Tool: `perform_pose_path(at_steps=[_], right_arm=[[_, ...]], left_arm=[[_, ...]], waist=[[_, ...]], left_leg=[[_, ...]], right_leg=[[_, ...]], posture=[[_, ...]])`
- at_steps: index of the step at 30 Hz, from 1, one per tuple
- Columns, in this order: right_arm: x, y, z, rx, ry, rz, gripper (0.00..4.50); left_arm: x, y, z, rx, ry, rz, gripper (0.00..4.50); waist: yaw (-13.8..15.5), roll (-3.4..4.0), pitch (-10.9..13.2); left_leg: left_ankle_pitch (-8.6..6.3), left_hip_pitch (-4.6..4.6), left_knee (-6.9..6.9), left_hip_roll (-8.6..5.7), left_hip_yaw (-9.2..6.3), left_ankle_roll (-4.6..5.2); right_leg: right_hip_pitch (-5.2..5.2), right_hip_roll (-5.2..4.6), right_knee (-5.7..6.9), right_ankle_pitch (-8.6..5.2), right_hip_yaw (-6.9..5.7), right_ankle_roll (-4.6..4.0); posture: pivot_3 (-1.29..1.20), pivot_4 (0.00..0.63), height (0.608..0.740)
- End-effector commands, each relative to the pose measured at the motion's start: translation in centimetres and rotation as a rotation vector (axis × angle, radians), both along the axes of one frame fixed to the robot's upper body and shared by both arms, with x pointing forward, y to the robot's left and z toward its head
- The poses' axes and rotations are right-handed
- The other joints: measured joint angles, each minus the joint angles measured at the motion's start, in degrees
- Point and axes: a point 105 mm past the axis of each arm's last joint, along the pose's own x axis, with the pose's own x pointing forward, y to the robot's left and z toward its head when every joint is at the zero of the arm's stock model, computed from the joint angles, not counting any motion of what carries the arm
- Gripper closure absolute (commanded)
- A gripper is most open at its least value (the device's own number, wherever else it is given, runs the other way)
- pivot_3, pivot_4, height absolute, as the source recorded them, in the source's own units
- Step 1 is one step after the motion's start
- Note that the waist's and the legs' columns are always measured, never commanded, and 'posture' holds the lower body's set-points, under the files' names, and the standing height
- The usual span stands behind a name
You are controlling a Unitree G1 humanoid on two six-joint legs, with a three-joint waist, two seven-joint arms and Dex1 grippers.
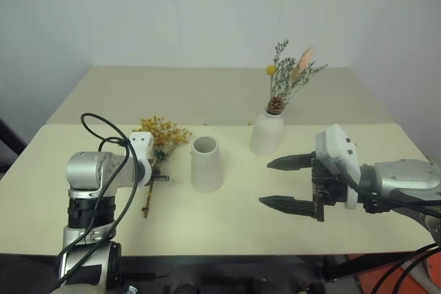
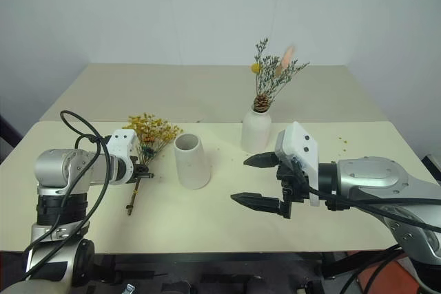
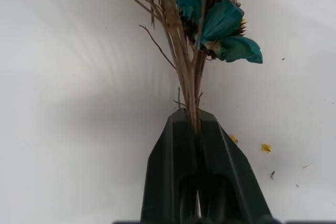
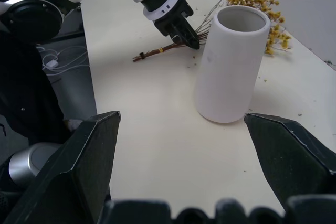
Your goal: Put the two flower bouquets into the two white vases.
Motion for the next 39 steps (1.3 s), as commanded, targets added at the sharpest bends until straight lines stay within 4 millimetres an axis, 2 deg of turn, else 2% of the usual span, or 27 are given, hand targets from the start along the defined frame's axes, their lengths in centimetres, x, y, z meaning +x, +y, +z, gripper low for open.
perform_pose_path(at_steps=[1, 4, 7, 10, 14, 21, 24, 26, 29, 32, 35, 39], right_arm=[[0.1, 0.2, 0.5, 0.009, -0.045, 0.002, 0.00], [0.2, 0.1, 0.6, 0.013, -0.054, -0.002, 0.00], [0.5, 0.1, 1.1, 0.028, -0.097, -0.018, 0.00], [1.1, 0.3, 1.9, 0.059, -0.167, -0.042, 0.00], [2.3, 0.4, 3.0, 0.118, -0.240, -0.099, 0.00], [3.5, 1.0, 3.8, 0.228, -0.304, -0.175, 0.00], [3.5, 1.4, 3.6, 0.260, -0.301, -0.188, 0.00], [3.6, 1.5, 3.5, 0.279, -0.277, -0.200, 0.00], [3.6, 1.6, 2.9, 0.269, -0.256, -0.225, 0.00], [3.5, 1.4, 2.3, 0.253, -0.255, -0.249, 0.00], [3.3, 1.2, 2.0, 0.258, -0.250, -0.282, 0.00], [3.3, 1.0, 1.8, 0.261, -0.251, -0.309, 0.00]], left_arm=[[0.8, 0.6, 1.8, 0.051, -0.089, 0.010, 4.47], [1.6, 1.2, 4.0, 0.073, -0.225, 0.031, 4.47], [2.6, 2.2, 8.9, 0.040, -0.477, 0.064, 4.47], [2.8, 2.6, 12.4, 0.043, -0.648, 0.042, 4.47], [2.8, 1.7, 17.5, -0.047, -0.923, -0.044, 4.47], [0.2, -1.8, 24.4, -0.483, -1.345, -0.401, 4.47], [-0.2, -2.3, 25.3, -0.682, -1.419, -0.508, 4.47], [-0.9, -3.0, 25.5, -0.787, -1.455, -0.639, 4.47], [-1.3, -3.9, 25.1, -0.946, -1.427, -0.803, 4.47], [-1.2, -4.5, 24.6, -1.053, -1.387, -0.875, 4.47], [-1.1, -6.0, 23.4, -1.053, -1.331, -0.984, 4.47], [-0.8, -8.1, 20.5, -0.975, -1.221, -1.091, 4.47]], waist=[[-0.04, 0.00, 0.00], [-0.06, 0.00, 0.00], [0.00, -0.01, 0.01], [0.06, -0.01, 0.01], [0.06, -0.01, 0.01], [0.21, -0.01, 0.01], [0.08, -0.01, 0.00], [-0.11, -0.01, 0.00], [-0.35, 0.00, 0.00], [-0.33, 0.00, 0.00], [-0.30, 0.00, 0.00], [-0.25, 0.00, 0.00]], left_leg=[[0.00, 0.00, 0.00, 0.00, 0.00, 0.00], [0.00, -0.01, -0.01, 0.01, 0.00, 0.00], [0.00, -0.06, -0.01, 0.01, 0.00, 0.00], [0.00, -0.11, 0.00, 0.01, -0.01, -0.01], [0.00, -0.10, 0.00, 0.00, 0.01, -0.01], [0.01, -0.14, 0.00, 0.01, 0.00, -0.02], [0.01, -0.15, 0.01, 0.01, 0.00, -0.02], [0.01, -0.12, 0.00, 0.01, 0.00, -0.01], [0.01, -0.12, 0.01, 0.02, 0.00, 0.00], [0.01, -0.13, 0.01, 0.02, -0.01, 0.00], [0.01, -0.13, 0.01, 0.01, -0.01, 0.01], [0.01, -0.12, 0.01, 0.01, -0.02, 0.00]], right_leg=[[0.00, 0.00, 0.00, 0.00, 0.00, 0.00], [-0.03, 0.01, 0.00, 0.00, 0.00, 0.00], [-0.05, 0.00, -0.03, 0.00, 0.00, -0.01], [-0.08, 0.00, -0.03, 0.01, -0.02, -0.01], [-0.07, -0.02, -0.06, 0.01, -0.02, 0.00], [-0.07, -0.03, -0.09, 0.01, -0.06, -0.01], [-0.06, -0.02, -0.11, 0.01, -0.08, -0.01], [-0.05, -0.02, -0.10, 0.01, -0.07, -0.01], [-0.06, 0.01, -0.06, 0.01, -0.07, -0.01], [-0.06, 0.02, -0.05, 0.01, -0.07, -0.01], [-0.04, 0.01, -0.09, 0.01, -0.07, -0.01], [-0.04, 0.02, -0.08, 0.01, -0.07, -0.01]], posture=[[0.00, 0.150, 0.740], [0.00, 0.150, 0.740], [0.00, 0.150, 0.740], [0.00, 0.150, 0.740], [0.00, 0.150, 0.740], [0.00, 0.150, 0.740], [0.00, 0.150, 0.740], [0.00, 0.150, 0.740], [0.00, 0.150, 0.740], [0.00, 0.150, 0.740], [0.00, 0.150, 0.740], [0.00, 0.150, 0.740]])
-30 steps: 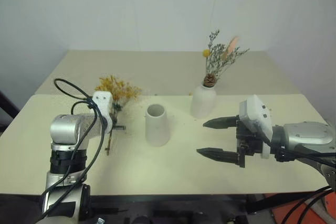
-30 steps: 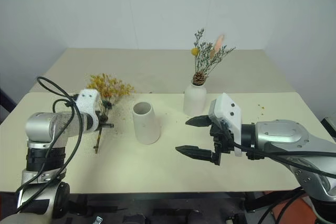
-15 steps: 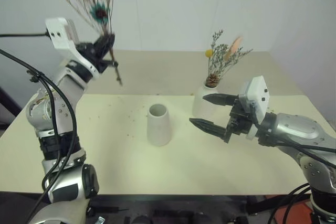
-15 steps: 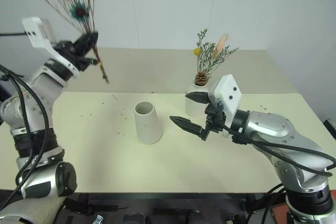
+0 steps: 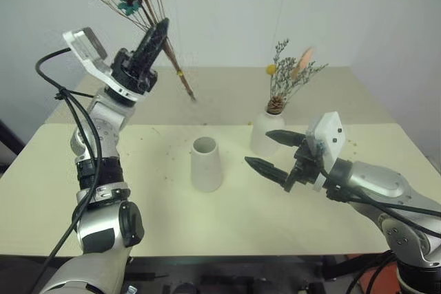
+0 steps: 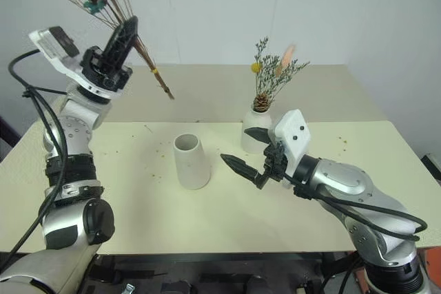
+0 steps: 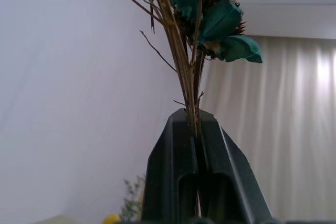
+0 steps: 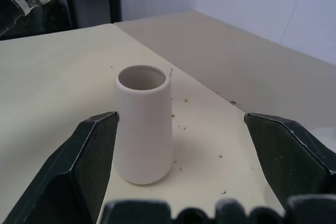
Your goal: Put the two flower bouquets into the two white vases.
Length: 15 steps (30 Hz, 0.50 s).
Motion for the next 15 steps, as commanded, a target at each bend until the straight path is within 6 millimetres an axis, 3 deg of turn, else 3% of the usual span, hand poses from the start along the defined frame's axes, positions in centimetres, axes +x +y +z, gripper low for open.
perform_pose_path(at_steps=[1, 7, 15], right_arm=[[-0.5, 0.0, 1.1, 0.014, -0.054, -0.017, 0.00], [-0.5, -0.1, 0.9, 0.003, -0.055, -0.037, 0.00], [-0.7, -0.2, 0.7, -0.014, -0.052, -0.048, 0.00]], left_arm=[[-0.4, -1.4, -1.6, 0.088, -0.039, -0.047, 4.47], [-0.1, -2.0, -4.4, 0.130, -0.023, -0.040, 4.47], [-0.6, -2.1, -6.2, 0.206, -0.026, -0.046, 4.47]], waist=[[0.02, 0.00, 0.00], [-0.34, 0.00, 0.00], [-0.15, 0.00, 0.00]], left_leg=[[0.00, 0.01, 0.00, 0.00, 0.00, 0.00], [0.00, 0.02, -0.01, 0.03, 0.00, 0.01], [0.00, 0.02, -0.01, 0.03, 0.00, 0.01]], right_leg=[[0.01, 0.00, 0.00, 0.00, 0.00, 0.00], [-0.03, 0.03, 0.03, 0.00, 0.02, -0.01], [0.00, 0.02, 0.01, -0.01, 0.02, -0.01]], posture=[[0.00, 0.150, 0.740], [0.00, 0.150, 0.740], [0.00, 0.150, 0.740]])
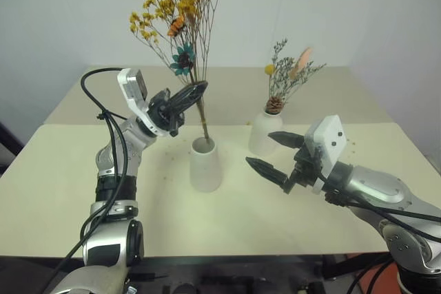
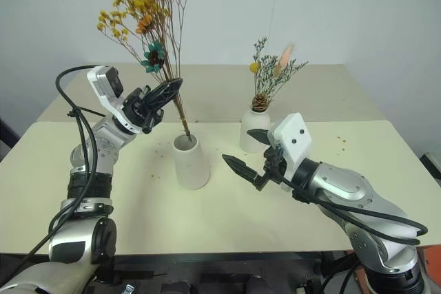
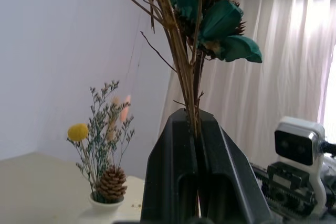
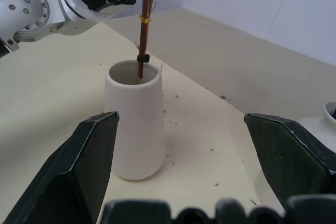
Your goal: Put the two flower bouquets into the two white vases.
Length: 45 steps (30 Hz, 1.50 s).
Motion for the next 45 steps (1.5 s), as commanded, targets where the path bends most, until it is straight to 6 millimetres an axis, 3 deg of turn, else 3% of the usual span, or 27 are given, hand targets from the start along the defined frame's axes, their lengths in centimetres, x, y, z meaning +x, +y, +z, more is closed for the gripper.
perform_pose_path(at_steps=[1, 15, 19, 30, 37, 45], right_arm=[[-0.5, -0.1, 0.9, -0.012, -0.050, -0.011, 0.00], [-0.4, 0.0, 0.5, -0.036, -0.054, -0.005, 0.00], [-0.3, 0.1, 0.4, -0.042, -0.057, -0.004, 0.00], [0.0, 0.2, 0.3, -0.035, -0.054, 0.001, 0.00], [0.6, 0.1, 0.4, -0.016, -0.052, -0.017, 0.00], [0.8, 0.1, 0.0, -0.033, -0.053, -0.031, 0.00]], left_arm=[[-0.8, -0.3, 0.2, 0.045, -0.062, -0.013, 4.47], [-1.5, 0.0, -3.4, 0.125, -0.048, -0.006, 4.47], [-2.0, 0.3, -3.7, 0.128, -0.062, -0.013, 3.47], [-1.9, 0.5, -4.9, 0.220, -0.061, 0.046, 0.03], [-1.3, -0.1, -3.2, 0.282, -0.084, 0.100, 0.03], [-2.7, -0.1, -1.6, 0.365, -0.136, 0.048, 0.03]], waist=[[0.03, 0.00, 0.00], [0.14, 0.00, 0.00], [0.14, 0.00, 0.00], [0.18, 0.00, 0.00], [0.20, 0.00, 0.00], [-0.05, 0.01, 0.00]], left_leg=[[0.00, 0.00, 0.00, 0.00, 0.00, 0.00], [0.00, 0.01, 0.00, 0.01, 0.00, 0.00], [0.00, 0.01, 0.00, 0.00, 0.00, 0.00], [0.00, 0.01, 0.00, 0.01, 0.00, 0.00], [0.00, 0.01, 0.00, 0.01, -0.01, 0.00], [0.00, 0.01, -0.01, 0.02, 0.00, 0.00]], right_leg=[[0.00, 0.00, 0.00, 0.00, 0.00, 0.00], [0.01, 0.00, 0.00, 0.00, 0.00, 0.00], [0.01, 0.00, 0.00, 0.00, 0.00, 0.00], [0.01, 0.00, 0.00, 0.00, 0.00, 0.00], [0.01, 0.00, 0.00, 0.00, -0.01, 0.00], [0.00, 0.00, -0.01, 0.00, 0.00, 0.00]], posture=[[0.00, 0.150, 0.740], [0.00, 0.150, 0.740], [0.00, 0.150, 0.740], [0.00, 0.150, 0.740], [0.00, 0.150, 0.740], [0.00, 0.150, 0.740]])
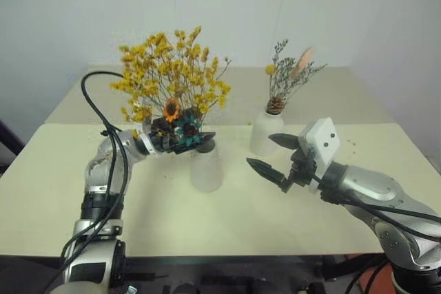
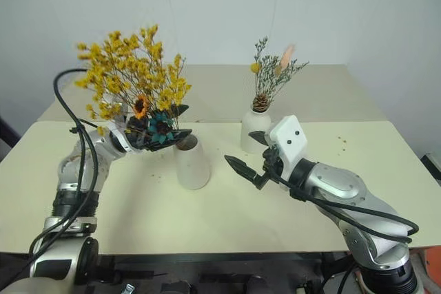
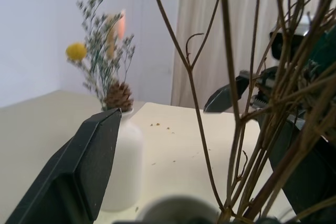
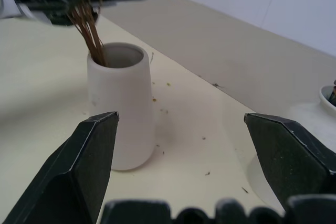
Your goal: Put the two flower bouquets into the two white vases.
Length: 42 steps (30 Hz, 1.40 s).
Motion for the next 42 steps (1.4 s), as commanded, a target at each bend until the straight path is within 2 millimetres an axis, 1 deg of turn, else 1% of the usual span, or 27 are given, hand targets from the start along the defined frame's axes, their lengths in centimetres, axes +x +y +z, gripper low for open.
perform_pose_path(at_steps=[1, 3, 5, 7, 10, 15, 20, 22, 24, 33, 37, 42], right_arm=[[-0.4, 0.2, 1.0, 0.007, -0.061, 0.010, 0.00], [-0.4, 0.2, 1.0, 0.006, -0.062, 0.007, 0.00], [-0.3, 0.1, 1.0, 0.011, -0.064, 0.002, 0.00], [-0.2, 0.1, 1.0, 0.016, -0.064, -0.001, 0.00], [-0.1, 0.1, 1.0, 0.015, -0.065, -0.001, 0.00], [0.1, 0.1, 1.0, 0.018, -0.067, -0.004, 0.00], [0.2, 0.1, 0.8, 0.021, -0.067, -0.011, 0.00], [0.2, 0.1, 0.7, 0.020, -0.066, -0.013, 0.00], [0.1, 0.1, 0.7, 0.017, -0.067, -0.017, 0.00], [0.3, 0.1, 0.6, 0.018, -0.064, -0.016, 0.00], [0.4, 0.0, 0.6, 0.017, -0.070, -0.025, 0.00], [0.0, -0.8, 0.9, 0.022, -0.075, -0.048, 0.00]], left_arm=[[-1.2, 0.0, 1.2, 0.049, -0.015, -0.052, 0.03], [-1.4, 0.1, 1.0, 0.089, 0.020, -0.053, 0.03], [0.3, 0.3, 0.3, 0.148, 0.095, 0.050, 0.03], [0.8, 0.5, 0.2, 0.176, 0.114, 0.087, 0.03], [0.5, 0.4, 1.0, 0.174, 0.152, 0.061, 0.03], [0.2, 0.0, 1.0, 0.301, 0.134, 0.071, 0.03], [0.7, 0.2, 0.8, 0.424, 0.134, 0.109, 0.03], [0.8, 0.7, 0.5, 0.496, 0.130, 0.132, 0.03], [0.3, 1.4, 0.6, 0.541, 0.118, 0.118, 0.03], [-1.0, 3.7, 1.4, 0.694, 0.080, 0.053, 0.03], [-2.1, 5.9, 1.5, 0.754, 0.085, 0.049, 0.03], [-3.4, 9.6, 0.7, 0.789, 0.120, 0.139, 0.03]], waist=[[-0.03, 0.00, 0.00], [-0.11, 0.00, 0.00], [-0.08, 0.01, 0.00], [0.06, 0.00, 0.00], [0.10, 0.01, 0.00], [0.09, 0.01, 0.01], [0.03, 0.01, 0.01], [-0.03, 0.01, 0.01], [-0.15, 0.02, 0.01], [-0.15, 0.03, 0.02], [-0.53, 0.04, 0.02], [-1.26, 0.05, 0.03]], left_leg=[[0.00, 0.00, 0.00, 0.00, 0.00, 0.00], [0.00, 0.00, 0.00, 0.01, -0.01, 0.00], [0.00, 0.02, 0.00, 0.01, 0.00, 0.00], [0.00, 0.02, 0.01, 0.01, -0.01, 0.00], [0.00, -0.01, 0.01, 0.01, -0.01, 0.00], [0.00, -0.03, -0.01, 0.01, -0.01, 0.01], [0.00, -0.01, -0.01, 0.01, 0.00, 0.00], [0.00, -0.01, -0.02, 0.01, 0.01, 0.01], [0.00, -0.02, -0.03, 0.01, 0.01, 0.01], [-0.01, -0.03, -0.03, 0.02, 0.02, 0.01], [-0.02, -0.05, -0.04, 0.02, 0.03, 0.03], [-0.03, -0.02, -0.07, 0.05, 0.03, 0.05]], right_leg=[[-0.01, 0.01, 0.02, 0.00, 0.00, 0.00], [-0.01, 0.02, 0.03, 0.00, 0.00, 0.00], [0.00, 0.01, 0.03, -0.01, 0.00, 0.01], [0.01, 0.01, 0.04, -0.01, 0.00, 0.02], [-0.01, 0.01, 0.02, -0.02, -0.01, 0.02], [-0.03, 0.01, -0.02, -0.02, -0.01, 0.02], [-0.03, 0.02, 0.03, -0.03, -0.01, 0.00], [-0.03, 0.02, 0.02, -0.03, -0.01, 0.00], [-0.04, 0.02, 0.01, -0.03, -0.01, 0.00], [-0.06, 0.02, 0.03, -0.06, -0.02, 0.00], [-0.10, 0.02, 0.03, -0.09, -0.01, -0.01], [-0.11, 0.02, 0.10, -0.15, 0.00, -0.02]], posture=[[0.00, 0.150, 0.740], [0.00, 0.150, 0.740], [0.00, 0.150, 0.740], [0.00, 0.150, 0.740], [0.00, 0.150, 0.740], [0.00, 0.150, 0.740], [0.00, 0.150, 0.740], [0.00, 0.150, 0.740], [0.00, 0.150, 0.740], [0.00, 0.150, 0.740], [0.00, 0.150, 0.740], [0.00, 0.150, 0.740]])
